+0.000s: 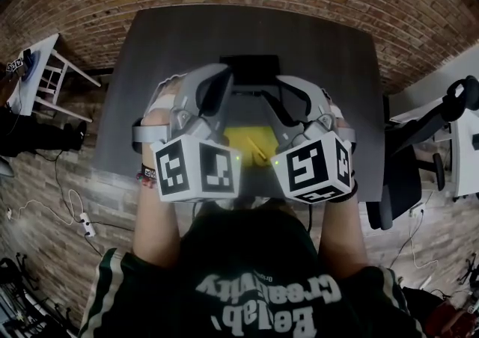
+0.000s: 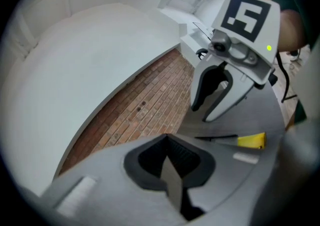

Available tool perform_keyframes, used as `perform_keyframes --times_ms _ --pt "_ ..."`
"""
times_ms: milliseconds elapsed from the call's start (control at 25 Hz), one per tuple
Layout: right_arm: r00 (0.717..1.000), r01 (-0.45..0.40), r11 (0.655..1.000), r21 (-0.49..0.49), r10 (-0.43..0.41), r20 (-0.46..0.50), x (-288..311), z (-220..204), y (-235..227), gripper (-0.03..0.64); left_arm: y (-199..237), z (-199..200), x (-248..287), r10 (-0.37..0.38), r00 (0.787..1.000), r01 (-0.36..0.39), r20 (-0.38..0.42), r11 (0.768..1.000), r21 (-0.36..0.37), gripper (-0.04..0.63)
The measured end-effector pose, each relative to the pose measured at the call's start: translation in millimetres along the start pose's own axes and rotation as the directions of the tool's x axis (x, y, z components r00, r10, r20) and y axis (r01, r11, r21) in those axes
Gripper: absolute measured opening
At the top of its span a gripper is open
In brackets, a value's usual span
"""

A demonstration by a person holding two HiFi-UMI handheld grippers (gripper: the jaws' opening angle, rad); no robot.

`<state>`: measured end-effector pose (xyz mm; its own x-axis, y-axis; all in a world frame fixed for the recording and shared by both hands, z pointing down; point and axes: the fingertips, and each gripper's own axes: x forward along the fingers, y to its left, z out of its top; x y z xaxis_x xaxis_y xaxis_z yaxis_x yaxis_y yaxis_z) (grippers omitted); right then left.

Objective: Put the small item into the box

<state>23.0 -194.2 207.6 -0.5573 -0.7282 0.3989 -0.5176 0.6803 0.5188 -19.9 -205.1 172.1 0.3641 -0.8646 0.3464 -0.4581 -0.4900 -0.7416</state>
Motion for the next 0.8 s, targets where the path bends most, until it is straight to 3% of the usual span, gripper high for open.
perform_keyframes --times_ms 480,560,680,800 --pt "1.000 0.004 1.000 0.007 -0.004 -0.005 3.5 0.5 -0.7 0.044 -2.3 -3.5 1.0 -0.006 1.000 0.006 0.004 1.000 -0.007 0.002" --pt "1.000 -0.018 0.999 0.034 0.018 0.003 3.0 1.4 2.3 0.005 -3.5 -4.3 1.3 -0.008 1.000 0.008 0.005 1.000 -0.005 0.002" --pt "0.997 -0.079 0.990 0.113 0.078 0.019 1.2 4.8 7.8 0.005 -4.8 -5.0 1.8 -0.012 1.000 0.012 0.007 1.000 -0.006 0.002" --pt "0.996 -0.093 0.988 0.124 0.091 0.027 0.8 7.4 8.6 0.005 -4.5 -5.5 1.7 -0.014 1.000 0.014 0.006 1.000 -0.003 0.002"
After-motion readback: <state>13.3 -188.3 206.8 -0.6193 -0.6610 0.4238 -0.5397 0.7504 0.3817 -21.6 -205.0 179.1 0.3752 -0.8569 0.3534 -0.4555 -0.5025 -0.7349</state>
